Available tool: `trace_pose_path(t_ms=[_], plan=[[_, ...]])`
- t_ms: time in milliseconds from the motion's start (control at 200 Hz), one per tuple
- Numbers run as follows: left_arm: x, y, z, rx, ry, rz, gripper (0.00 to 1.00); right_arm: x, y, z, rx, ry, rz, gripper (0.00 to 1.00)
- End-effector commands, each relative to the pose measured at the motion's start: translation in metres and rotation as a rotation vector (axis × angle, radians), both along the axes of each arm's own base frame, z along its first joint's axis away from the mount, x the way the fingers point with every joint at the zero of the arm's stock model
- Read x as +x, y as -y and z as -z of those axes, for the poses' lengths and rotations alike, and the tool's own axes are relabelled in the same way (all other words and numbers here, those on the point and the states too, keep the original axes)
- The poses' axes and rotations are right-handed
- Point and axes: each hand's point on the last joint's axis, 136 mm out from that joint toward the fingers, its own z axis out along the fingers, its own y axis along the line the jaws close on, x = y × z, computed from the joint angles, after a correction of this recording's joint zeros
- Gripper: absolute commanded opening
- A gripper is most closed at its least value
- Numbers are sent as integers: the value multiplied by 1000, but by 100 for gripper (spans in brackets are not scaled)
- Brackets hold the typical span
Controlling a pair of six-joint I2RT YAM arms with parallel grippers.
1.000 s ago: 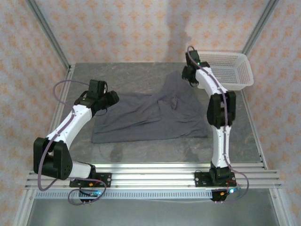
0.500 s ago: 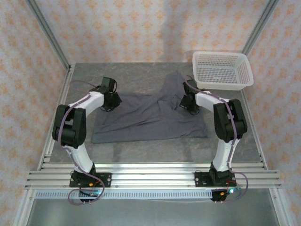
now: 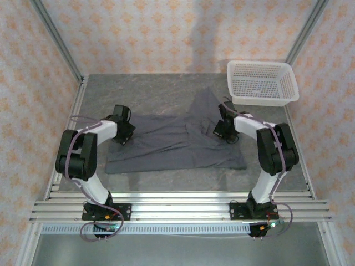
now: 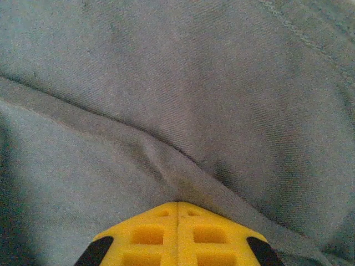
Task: Fold the inside-out t-shirt
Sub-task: Move the T-shirt to the center of the table, then fold the T-shirt at the center of the table.
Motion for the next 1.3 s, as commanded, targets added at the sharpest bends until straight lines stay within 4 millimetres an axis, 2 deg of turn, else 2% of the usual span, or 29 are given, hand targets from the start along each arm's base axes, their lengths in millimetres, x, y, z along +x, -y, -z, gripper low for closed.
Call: trace_pose_path(t_ms=[0,85,155,210,285,340,410,440,505,595,736,761,811,846,946,1076,1296], plan=[[-58,-23,25,81,-158,-94,0,-50,3,19,-16,-148,-15,0],[-70,-21,25,75,-158,-87,0,-63,5,18,-21,-160,-28,0],[-63,-15,15,75,-111,-39,0,-58,3,4,-7,-116,-43,3],[-48,-7,-1,93,-45,26,0,-39,-3,-20,6,-39,-66,6],[-24,2,-35,167,64,108,0,-7,-7,-54,-8,79,-93,11],[-10,6,-61,235,136,148,0,19,-2,-75,-67,161,-97,16],[3,7,-86,270,207,169,9,52,9,-90,-175,247,-105,23],[8,9,-95,271,240,179,11,64,16,-90,-226,266,-102,28],[16,13,-112,273,304,210,15,89,26,-87,-296,285,-105,30],[22,25,-132,257,383,300,19,118,27,-76,-327,278,-133,30],[22,50,-156,211,499,472,24,145,22,-53,-365,236,-205,33],[21,52,-159,206,512,488,24,148,22,-49,-369,230,-214,37],[17,54,-162,203,532,503,27,152,21,-41,-373,214,-233,46],[15,53,-164,208,544,505,29,155,21,-35,-371,198,-237,47],[9,51,-167,222,554,512,37,157,20,-23,-336,169,-239,48],[5,47,-170,238,548,508,46,158,15,-17,-290,149,-243,48],[4,41,-178,236,542,481,62,148,12,-1,-251,84,-228,47]])
